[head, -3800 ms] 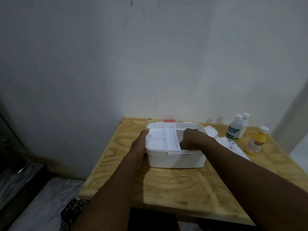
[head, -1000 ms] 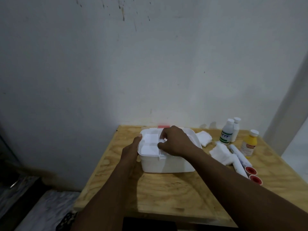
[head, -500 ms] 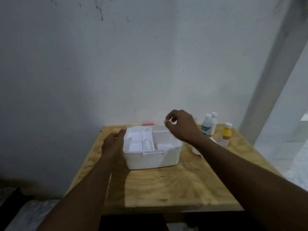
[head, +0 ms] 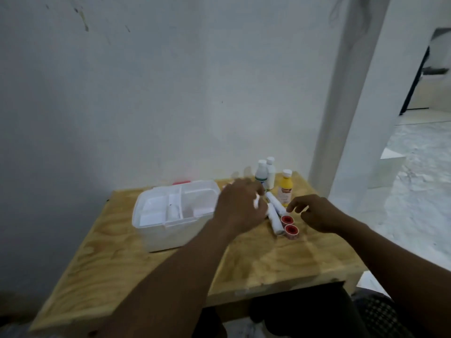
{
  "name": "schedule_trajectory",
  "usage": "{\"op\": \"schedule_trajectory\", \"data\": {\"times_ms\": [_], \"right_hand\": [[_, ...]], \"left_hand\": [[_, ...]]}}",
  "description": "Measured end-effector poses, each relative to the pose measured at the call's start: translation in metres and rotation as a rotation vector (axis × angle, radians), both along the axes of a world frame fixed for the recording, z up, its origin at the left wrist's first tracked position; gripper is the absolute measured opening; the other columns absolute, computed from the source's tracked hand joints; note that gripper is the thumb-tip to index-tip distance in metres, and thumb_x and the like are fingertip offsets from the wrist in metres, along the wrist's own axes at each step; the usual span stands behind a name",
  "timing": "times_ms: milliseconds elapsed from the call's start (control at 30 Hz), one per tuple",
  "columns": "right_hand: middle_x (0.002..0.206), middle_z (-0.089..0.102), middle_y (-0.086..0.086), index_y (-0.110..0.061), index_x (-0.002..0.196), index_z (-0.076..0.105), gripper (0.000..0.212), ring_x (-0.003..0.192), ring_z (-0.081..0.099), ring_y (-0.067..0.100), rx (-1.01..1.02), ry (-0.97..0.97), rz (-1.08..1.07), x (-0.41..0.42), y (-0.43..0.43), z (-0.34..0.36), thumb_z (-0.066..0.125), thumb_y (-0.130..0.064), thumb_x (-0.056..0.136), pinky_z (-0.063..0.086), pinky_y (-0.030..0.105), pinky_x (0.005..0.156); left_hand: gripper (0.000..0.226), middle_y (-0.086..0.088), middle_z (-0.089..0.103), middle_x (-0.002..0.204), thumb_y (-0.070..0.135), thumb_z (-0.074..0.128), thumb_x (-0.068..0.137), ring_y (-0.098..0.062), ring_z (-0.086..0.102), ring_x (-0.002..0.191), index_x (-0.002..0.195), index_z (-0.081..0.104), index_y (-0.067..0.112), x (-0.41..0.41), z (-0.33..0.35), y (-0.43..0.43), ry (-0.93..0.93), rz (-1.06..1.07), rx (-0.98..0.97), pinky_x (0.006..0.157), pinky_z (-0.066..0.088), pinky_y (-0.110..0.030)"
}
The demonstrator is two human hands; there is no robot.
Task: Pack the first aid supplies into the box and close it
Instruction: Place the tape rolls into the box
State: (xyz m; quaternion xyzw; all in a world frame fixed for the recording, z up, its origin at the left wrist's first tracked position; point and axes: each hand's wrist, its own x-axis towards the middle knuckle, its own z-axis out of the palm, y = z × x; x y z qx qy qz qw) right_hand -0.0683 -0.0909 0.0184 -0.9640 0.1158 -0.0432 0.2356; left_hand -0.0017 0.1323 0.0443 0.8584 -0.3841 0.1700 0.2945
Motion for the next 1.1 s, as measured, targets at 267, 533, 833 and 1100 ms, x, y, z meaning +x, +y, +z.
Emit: {"op": "schedule_trajectory", "data": {"times_ms": [267,533,833,1100], "right_hand": [[0.105,0.068,-0.002,-0.026,0.098,0.072,0.017,0.096,0.061,0.015,-0.011,0.019,0.075,-0.005,-0.011,-0.03,0.063,-0.016,0.087,0.053,0.03,0.085],[0.092,0.069,-0.004,-0.024,0.09,0.069,0.018,0.082,0.061,0.011,-0.074,0.068,0.048,-0.013,-0.032,-0.028,0.074,-0.038,0.081,0.055,0.031,0.079],[0.081,0.073,-0.006,-0.024,0.08,0.069,0.018,0.076,0.067,0.01,0.025,-0.446,-0.089,0.025,0.001,0.044,0.073,-0.041,0.082,0.05,0.027,0.068],[0.084,0.075,-0.005,-0.022,0.082,0.072,0.022,0.077,0.069,0.01,0.166,-0.509,0.165,0.096,0.15,0.072,0.073,-0.044,0.08,0.056,0.032,0.078]], "left_hand": [[0.034,-0.003,0.066,0.103,0.05,0.055,0.087,-0.026,0.053,0.101,0.11,0.068,0.028,-0.021,-0.053,-0.054,-0.06,-0.118,0.418,0.082,0.041,-0.042],[0.033,-0.004,0.064,0.105,0.049,0.052,0.094,-0.026,0.051,0.106,0.102,0.076,0.026,-0.024,-0.061,-0.069,-0.123,-0.123,0.442,0.086,0.04,-0.042],[0.02,-0.003,0.065,0.095,0.038,0.065,0.084,-0.027,0.055,0.094,0.095,0.076,0.025,0.015,0.002,-0.019,-0.261,0.006,0.101,0.076,0.041,-0.037],[0.018,-0.005,0.071,0.103,0.039,0.069,0.087,-0.029,0.062,0.097,0.097,0.077,0.027,0.08,0.038,0.126,-0.135,0.372,-0.021,0.082,0.052,-0.04]]}}
